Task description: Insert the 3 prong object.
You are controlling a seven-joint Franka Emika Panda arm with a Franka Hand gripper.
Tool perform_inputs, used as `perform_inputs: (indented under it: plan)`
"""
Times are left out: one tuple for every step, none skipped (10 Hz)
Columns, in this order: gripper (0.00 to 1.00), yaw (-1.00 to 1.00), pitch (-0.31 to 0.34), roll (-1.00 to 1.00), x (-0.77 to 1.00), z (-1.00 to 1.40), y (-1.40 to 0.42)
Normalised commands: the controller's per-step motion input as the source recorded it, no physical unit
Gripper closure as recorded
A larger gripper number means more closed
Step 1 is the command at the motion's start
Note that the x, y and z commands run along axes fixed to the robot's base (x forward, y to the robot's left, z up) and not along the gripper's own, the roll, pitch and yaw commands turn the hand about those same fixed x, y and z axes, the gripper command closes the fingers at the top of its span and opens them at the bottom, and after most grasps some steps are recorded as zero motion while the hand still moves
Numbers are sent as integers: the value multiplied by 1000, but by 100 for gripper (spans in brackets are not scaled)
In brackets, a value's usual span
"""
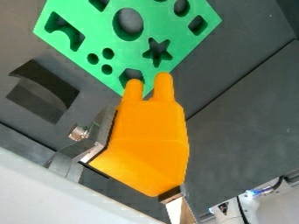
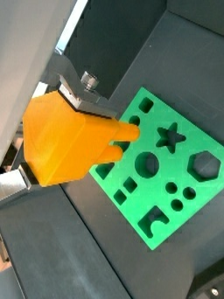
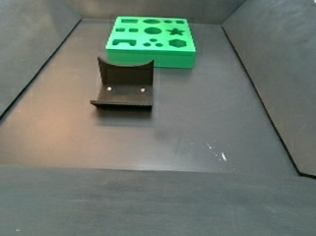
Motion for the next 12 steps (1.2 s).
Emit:
perform_inputs:
  plan:
    - [100,0,-74,157,494,-789,614]
    - [100,0,-87,207,434,-729,697]
    - [100,0,-73,181,420,-786,651]
    - [100,0,-11,96,454,-969,454]
    - [100,-269,-19,97,346,-1000,240]
    - [100,-569,-74,26,160,-971,163]
    - [100,-274,0,0,117,-643,126]
    - [100,100,50,87,91,-423,83]
    - [100,186,66,224,94,-171,97]
    - [100,154,84,149,243,-349,60]
    - [100,529,9,104,206,-420,60]
    - [100,417,43,53,229,-331,40]
